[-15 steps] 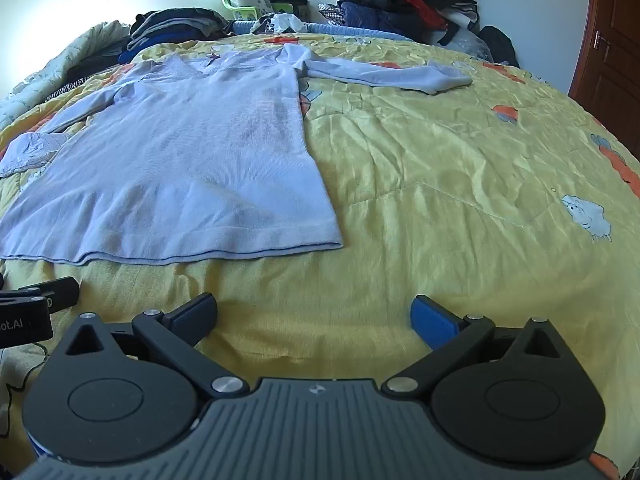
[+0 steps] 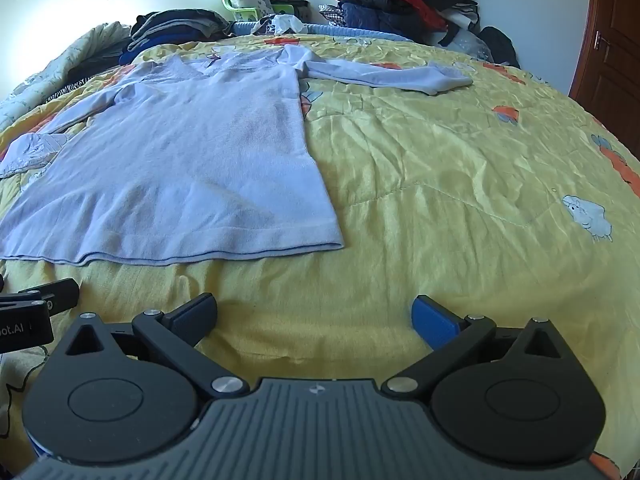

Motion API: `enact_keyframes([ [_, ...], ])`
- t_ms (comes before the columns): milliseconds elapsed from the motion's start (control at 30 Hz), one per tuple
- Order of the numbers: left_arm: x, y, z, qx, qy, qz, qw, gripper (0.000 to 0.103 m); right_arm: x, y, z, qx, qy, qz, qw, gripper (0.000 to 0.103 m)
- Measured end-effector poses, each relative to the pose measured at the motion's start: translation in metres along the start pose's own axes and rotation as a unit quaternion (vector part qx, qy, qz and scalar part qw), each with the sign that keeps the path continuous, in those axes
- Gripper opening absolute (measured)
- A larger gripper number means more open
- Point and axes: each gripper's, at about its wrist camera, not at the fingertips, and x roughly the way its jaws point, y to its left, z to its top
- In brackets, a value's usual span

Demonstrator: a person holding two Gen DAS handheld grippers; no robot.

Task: Fold small clothes

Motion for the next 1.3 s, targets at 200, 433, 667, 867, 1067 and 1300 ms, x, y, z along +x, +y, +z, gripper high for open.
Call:
enact_keyframes([
  [200, 0.0001, 0.0001, -0.0002, -0.001, 0.0, 0.0, 1.0, 0.103, 0.0002, 0.0002, 0.0004, 0.0, 0.0, 0.0, 1.0, 0.103],
  [433, 0.0, -0.0007, -0.0003, -0.001, -0.001, 0.0, 1.0, 0.103, 0.0004, 0.0004, 0.0002, 0.0, -0.001, 0.0, 1.0, 0.103],
  [667, -0.0003, 0.0031, -0.002, -0.001, -0.001, -0.001, 1.0, 0.103, 0.0002, 0.0005, -0.0002, 0.0, -0.001, 0.0, 1.0, 0.103],
  [867, -0.0004, 0.0029, -0.0023, -0.001, -0.001, 0.0, 1.0, 0.103, 0.0001, 0.0006, -0.0005, 0.0, -0.001, 0.0, 1.0, 0.103],
  [1067, -0.0003, 0.0031, -0.0022, -0.001, -0.001, 0.0, 1.0, 0.103, -0.0001, 0.0005, -0.0005, 0.0, -0.002, 0.0, 1.0, 0.103],
  [1300, -0.0002, 0.0031, -0.0023, -0.001, -0.002, 0.0, 1.0, 0.103, -0.0002, 0.0007, -0.0006, 0.0, -0.002, 0.001, 1.0, 0.103],
])
